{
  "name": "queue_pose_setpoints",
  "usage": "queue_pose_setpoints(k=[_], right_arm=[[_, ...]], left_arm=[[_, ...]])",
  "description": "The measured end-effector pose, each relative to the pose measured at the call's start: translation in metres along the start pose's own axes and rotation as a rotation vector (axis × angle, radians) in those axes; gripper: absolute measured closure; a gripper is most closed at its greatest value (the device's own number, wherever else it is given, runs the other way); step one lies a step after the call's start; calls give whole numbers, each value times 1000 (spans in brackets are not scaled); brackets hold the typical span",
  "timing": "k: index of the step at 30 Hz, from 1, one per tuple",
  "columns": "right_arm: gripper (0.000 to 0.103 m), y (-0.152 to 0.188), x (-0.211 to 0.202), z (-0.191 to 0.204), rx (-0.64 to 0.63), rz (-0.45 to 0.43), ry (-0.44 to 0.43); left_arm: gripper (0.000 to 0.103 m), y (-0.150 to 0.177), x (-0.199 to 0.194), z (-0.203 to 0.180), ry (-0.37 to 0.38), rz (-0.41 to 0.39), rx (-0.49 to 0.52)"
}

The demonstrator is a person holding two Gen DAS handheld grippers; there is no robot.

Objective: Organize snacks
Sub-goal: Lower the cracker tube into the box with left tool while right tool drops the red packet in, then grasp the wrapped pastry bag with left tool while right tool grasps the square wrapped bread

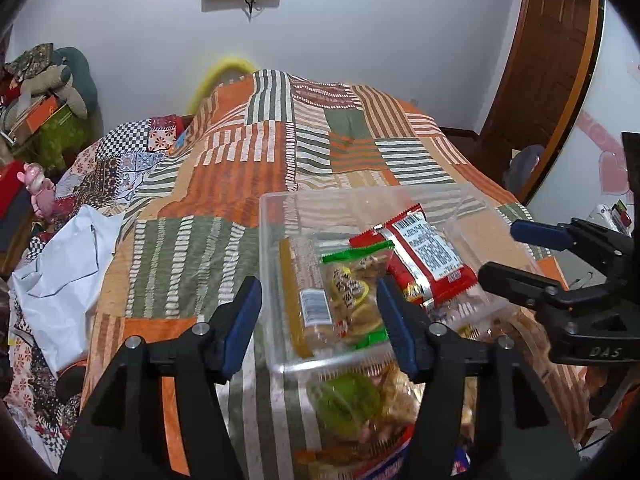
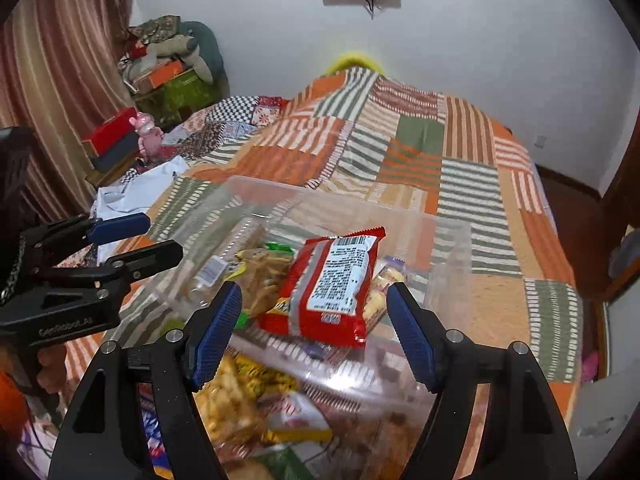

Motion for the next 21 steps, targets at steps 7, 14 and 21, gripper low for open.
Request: queue_pose_setpoints(k=[7, 14, 21], right_arm=[[20, 13, -23, 17, -22, -48, -7], [20, 39, -27, 37, -81, -36, 8], [20, 65, -16, 49, -50, -11, -18]], left_arm=[[31, 24, -31, 8, -13, -4, 10], [31, 63, -46, 18, -30, 29, 14], [31, 101, -47, 34, -67, 57, -1]])
Point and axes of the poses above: each gripper's, at about its wrist camera, not at the fingertips, and x roughly the way its jaws point, z to its left, y to its underside, the point moved 9 cm from there along x, roughly the way its jaws point, and after that the axes turned 8 degrees about -x, right-handed, at the moved point
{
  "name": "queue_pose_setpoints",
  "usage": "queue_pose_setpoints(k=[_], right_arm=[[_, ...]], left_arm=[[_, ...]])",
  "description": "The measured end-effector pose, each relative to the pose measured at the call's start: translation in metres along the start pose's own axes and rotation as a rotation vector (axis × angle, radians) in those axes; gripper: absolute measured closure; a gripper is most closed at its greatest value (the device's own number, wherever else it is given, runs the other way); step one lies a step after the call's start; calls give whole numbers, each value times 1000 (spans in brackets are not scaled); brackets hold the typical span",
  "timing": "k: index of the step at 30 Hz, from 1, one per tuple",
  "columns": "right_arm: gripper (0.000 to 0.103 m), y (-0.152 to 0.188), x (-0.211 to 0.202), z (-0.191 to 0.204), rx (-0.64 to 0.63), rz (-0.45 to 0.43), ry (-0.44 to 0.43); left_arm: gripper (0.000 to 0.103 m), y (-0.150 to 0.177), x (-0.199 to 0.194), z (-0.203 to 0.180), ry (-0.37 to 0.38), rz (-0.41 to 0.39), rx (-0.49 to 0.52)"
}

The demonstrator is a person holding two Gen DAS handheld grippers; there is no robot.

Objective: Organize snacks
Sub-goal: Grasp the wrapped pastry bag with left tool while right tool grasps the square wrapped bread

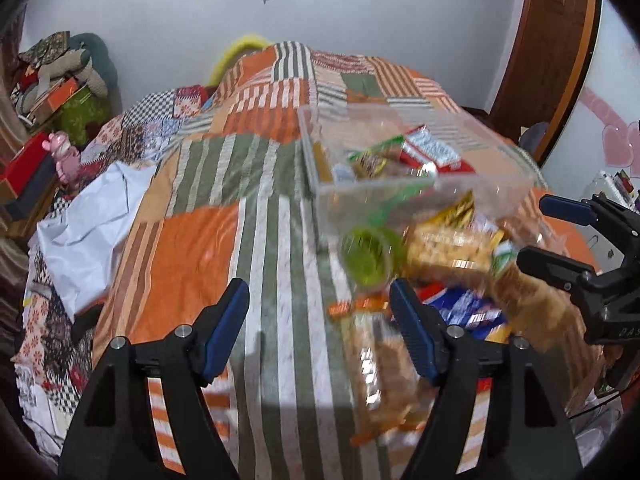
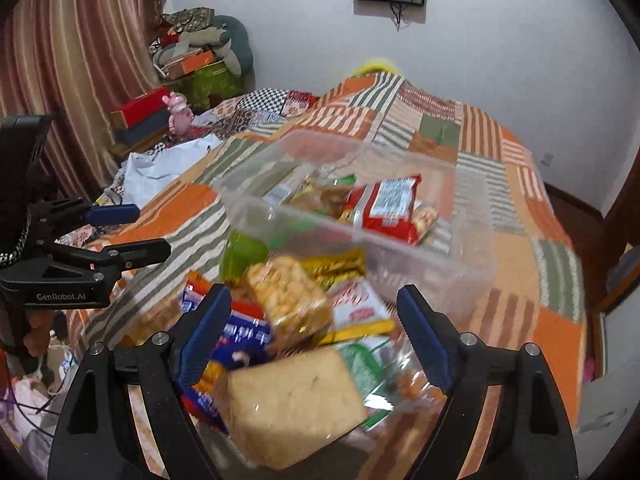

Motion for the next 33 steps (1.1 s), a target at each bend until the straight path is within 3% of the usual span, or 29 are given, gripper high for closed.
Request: queue_pose_setpoints(k=[7, 17, 22, 27, 31, 33], right_arm=[[20, 27, -1, -3, 108, 42, -78], [20, 68, -20, -4, 52, 77, 20], [20, 83, -30, -19, 148, 83, -4], [21, 82, -36, -19, 166, 61, -5], [29, 76, -34, -13, 162, 43, -28], [35, 73, -29, -10, 160, 44, -43]], left_arm=[[31, 27, 2, 0, 17, 29, -11], [31, 53, 6, -15, 53, 79, 11], [31, 58, 13, -18, 79, 95, -21], [31, 62, 23, -24, 101, 114, -35], [31, 60, 26, -27, 86, 89, -19], [37, 59, 26, -29, 95, 79, -21]])
Point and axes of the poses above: each gripper's, at about its wrist camera, not at the fingertips, and x roughly the way its jaws point, z to its left, y to its underside, the point moved 9 cm from there along x, roughly the way its jaws point, and after that the axes turned 8 degrees about -x, right-handed, at the moved point
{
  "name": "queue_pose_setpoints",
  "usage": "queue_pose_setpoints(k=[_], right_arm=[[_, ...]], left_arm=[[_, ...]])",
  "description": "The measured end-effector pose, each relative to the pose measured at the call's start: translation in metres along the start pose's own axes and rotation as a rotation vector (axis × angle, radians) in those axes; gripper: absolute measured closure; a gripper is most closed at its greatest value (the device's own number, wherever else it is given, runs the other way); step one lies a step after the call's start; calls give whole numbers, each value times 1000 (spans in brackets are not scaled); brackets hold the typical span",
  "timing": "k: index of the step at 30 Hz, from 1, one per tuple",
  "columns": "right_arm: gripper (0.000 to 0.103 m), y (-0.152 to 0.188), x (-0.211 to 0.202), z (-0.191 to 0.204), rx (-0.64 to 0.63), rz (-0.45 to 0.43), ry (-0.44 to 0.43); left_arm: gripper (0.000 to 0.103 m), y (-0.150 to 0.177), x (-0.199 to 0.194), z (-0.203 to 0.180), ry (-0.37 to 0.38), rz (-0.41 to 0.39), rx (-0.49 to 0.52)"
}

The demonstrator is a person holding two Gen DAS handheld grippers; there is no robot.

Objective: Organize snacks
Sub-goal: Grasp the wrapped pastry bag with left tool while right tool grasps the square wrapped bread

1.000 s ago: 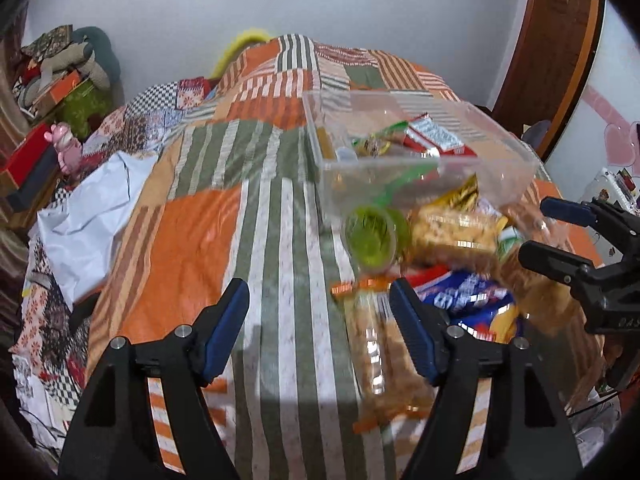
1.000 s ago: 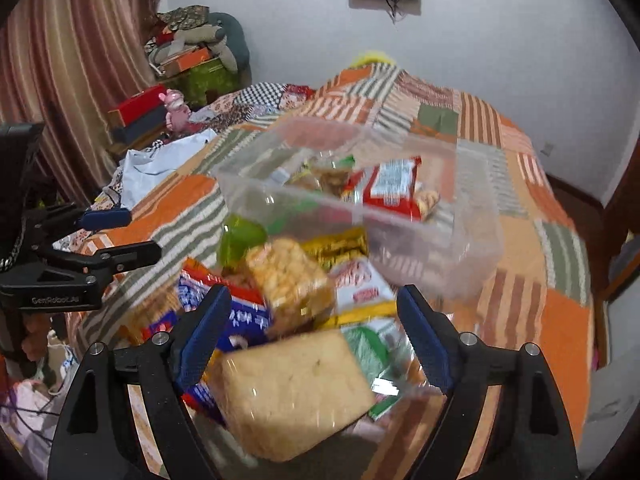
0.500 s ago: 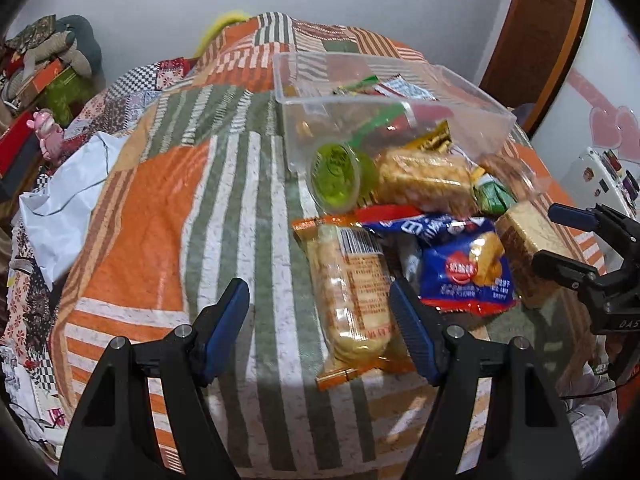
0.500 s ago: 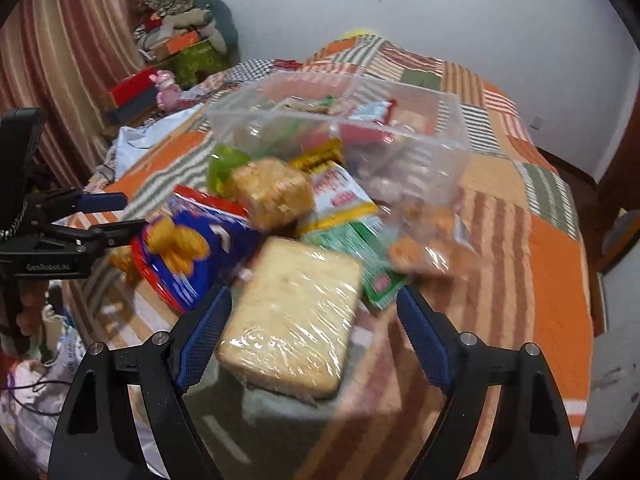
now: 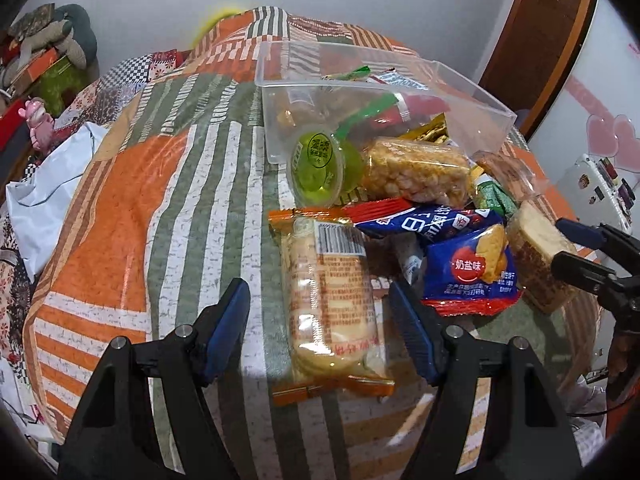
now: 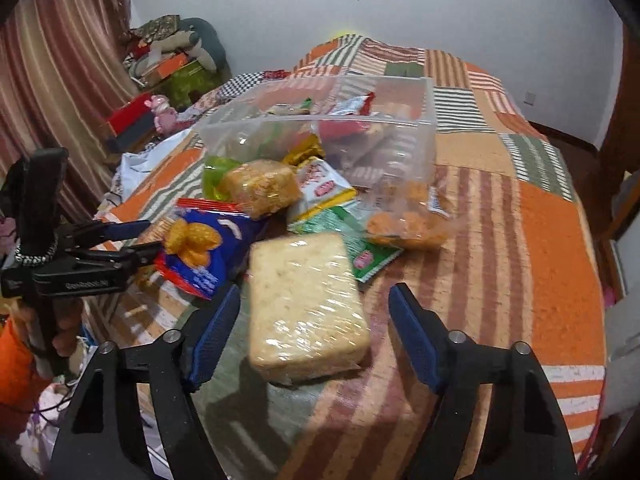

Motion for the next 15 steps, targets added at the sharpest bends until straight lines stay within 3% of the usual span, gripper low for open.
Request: queue_pose_setpoints(k=[2, 4, 7, 15], right_arm=[[40, 1, 7, 2, 1, 15, -15], [43, 2, 12, 2, 12, 24, -22], [47, 6, 17, 2, 37, 28, -44], [51, 4, 7, 1, 51, -6, -21]], left_arm=[[47, 1, 1, -1, 2, 0, 4], [49, 2, 5, -1, -6, -1, 12], [65, 4, 4, -1, -11, -14, 13], [68, 3, -9, 2, 10, -39, -20]])
Point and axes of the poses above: each gripper's, at about its wrist camera, not at the fingertips, and x roughly the way its jaws point, z to its left, y to its underside, the point moved 9 cm from there along x, roughly the way its jaws point, and after that the axes turned 8 degrees about -x, right-handed, at the moved point
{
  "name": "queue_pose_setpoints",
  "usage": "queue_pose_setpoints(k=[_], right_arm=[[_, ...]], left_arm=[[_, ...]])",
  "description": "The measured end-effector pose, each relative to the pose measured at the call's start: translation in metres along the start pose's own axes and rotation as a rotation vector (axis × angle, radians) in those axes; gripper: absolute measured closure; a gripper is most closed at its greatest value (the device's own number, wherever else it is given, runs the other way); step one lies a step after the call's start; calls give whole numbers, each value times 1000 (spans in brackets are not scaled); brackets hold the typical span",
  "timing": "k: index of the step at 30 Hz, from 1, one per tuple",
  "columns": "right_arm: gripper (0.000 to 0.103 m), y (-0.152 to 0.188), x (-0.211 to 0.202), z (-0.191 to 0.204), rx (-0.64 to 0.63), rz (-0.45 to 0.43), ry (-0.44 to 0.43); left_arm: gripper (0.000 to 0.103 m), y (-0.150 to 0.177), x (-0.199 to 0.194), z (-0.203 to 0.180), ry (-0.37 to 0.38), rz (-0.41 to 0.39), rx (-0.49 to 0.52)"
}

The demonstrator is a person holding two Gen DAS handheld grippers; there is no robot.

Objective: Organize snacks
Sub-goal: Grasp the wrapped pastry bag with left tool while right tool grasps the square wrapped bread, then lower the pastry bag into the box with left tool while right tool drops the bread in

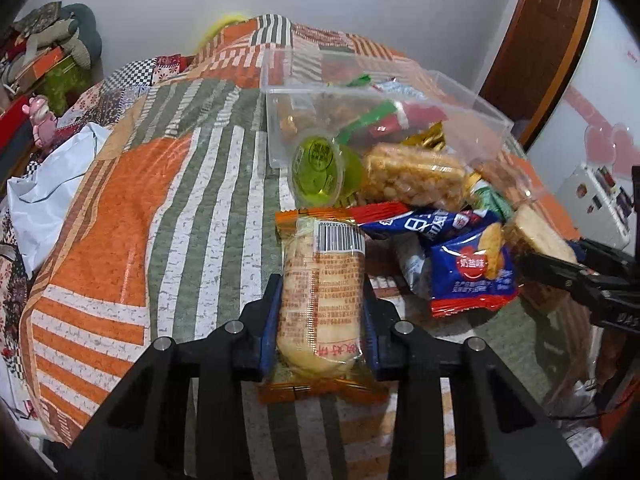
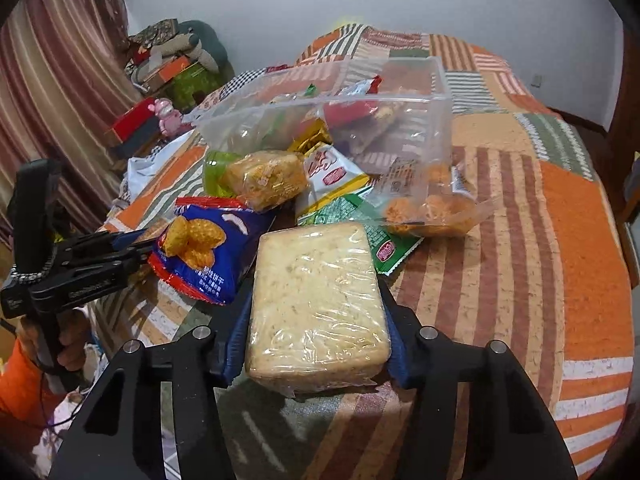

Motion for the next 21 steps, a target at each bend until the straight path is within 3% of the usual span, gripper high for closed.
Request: queue_pose_setpoints(k=[11, 21], right_arm=[[51, -20, -27, -5, 5, -79, 3], [51, -51, -43, -23, 27, -165, 49]], left_arm=[[68, -31, -43, -5, 0, -112, -2], [68, -59, -53, -19, 0, -177, 29]])
Point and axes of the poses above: each gripper's, at about its wrist camera, not at the fingertips, and x roughly the way its jaws point, z to its left, y to its underside, the point moved 9 cm from there along x, roughly the way its jaws point, and after that the axes turned 8 degrees about -x, right-handed, at the moved point
